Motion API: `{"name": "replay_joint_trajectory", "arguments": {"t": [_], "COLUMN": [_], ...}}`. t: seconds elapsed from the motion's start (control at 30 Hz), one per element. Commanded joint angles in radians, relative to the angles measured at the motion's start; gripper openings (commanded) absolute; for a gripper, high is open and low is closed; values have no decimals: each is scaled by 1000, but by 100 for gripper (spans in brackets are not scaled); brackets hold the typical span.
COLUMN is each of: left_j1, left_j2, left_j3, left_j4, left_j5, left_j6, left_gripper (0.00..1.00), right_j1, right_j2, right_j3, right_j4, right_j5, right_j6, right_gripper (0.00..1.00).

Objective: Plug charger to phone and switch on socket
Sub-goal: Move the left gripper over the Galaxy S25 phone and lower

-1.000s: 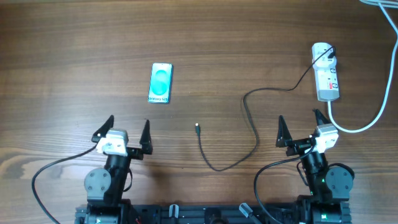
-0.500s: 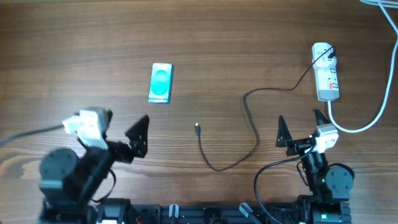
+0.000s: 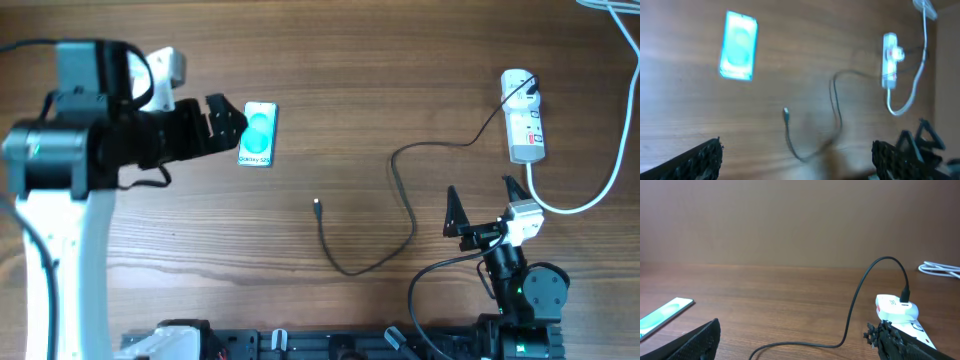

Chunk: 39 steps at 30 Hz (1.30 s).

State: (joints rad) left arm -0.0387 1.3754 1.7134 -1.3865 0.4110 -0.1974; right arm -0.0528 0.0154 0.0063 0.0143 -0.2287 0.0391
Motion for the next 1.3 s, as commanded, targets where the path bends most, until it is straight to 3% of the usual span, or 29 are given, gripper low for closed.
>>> {"name": "replay_joint_trajectory", "arguments": {"t": [0.0, 0.23, 0.27, 0.3, 0.33, 0.37, 0.47, 0.67, 0.73, 0.77, 0.8, 0.83, 0.87, 1.07, 1.27], "left_j1": [3, 3, 3, 3, 3, 2, 2, 1, -11, -27, -38, -56, -84, -115, -135], "left_j2": [65, 95, 95, 95, 97, 97, 99, 100, 101, 105, 109, 124, 153, 329, 492], "left_j3": [18, 18, 18, 18, 18, 17, 11, -42, -74, -93, -99, -101, -85, 69, 82], "left_j4": [-47, -30, -20, -11, -3, -2, 3, 10, 16, 22, 22, 29, 28, -21, 35], "left_j5": [124, 123, 123, 119, 119, 118, 76, -117, -153, -182, -195, -232, -286, -361, -450], "left_j6": [-65, -72, -72, -73, -72, -73, -74, -179, -179, -178, -178, -178, -177, -177, -177], "left_gripper": [100, 100, 77, 42, 15, 4, 4, 4, 14, 27, 54, 88, 99, 99, 100], "right_j1": [4, 4, 4, 4, 4, 4, 4, 4, 4, 4, 4, 4, 4, 4, 4], "right_j2": [-11, -11, -11, -11, -11, -11, -11, -11, -11, -11, -11, -11, -11, -11, -11], "right_j3": [-1, -1, -1, -1, -1, -1, -1, -1, -1, -1, -1, -1, -1, -1, -1], "right_j4": [3, 3, 3, 3, 3, 3, 3, 3, 3, 3, 3, 3, 3, 3, 3], "right_j5": [-8, -9, -8, -8, -8, -8, -8, -8, -8, -9, -8, -9, -8, -8, -9], "right_j6": [-11, -11, -11, -11, -11, -11, -11, -11, -11, -11, -11, -11, -11, -11, -11], "right_gripper": [100, 100, 100, 100, 100, 100, 100, 100, 100, 100, 100, 100, 100, 100, 100]}}
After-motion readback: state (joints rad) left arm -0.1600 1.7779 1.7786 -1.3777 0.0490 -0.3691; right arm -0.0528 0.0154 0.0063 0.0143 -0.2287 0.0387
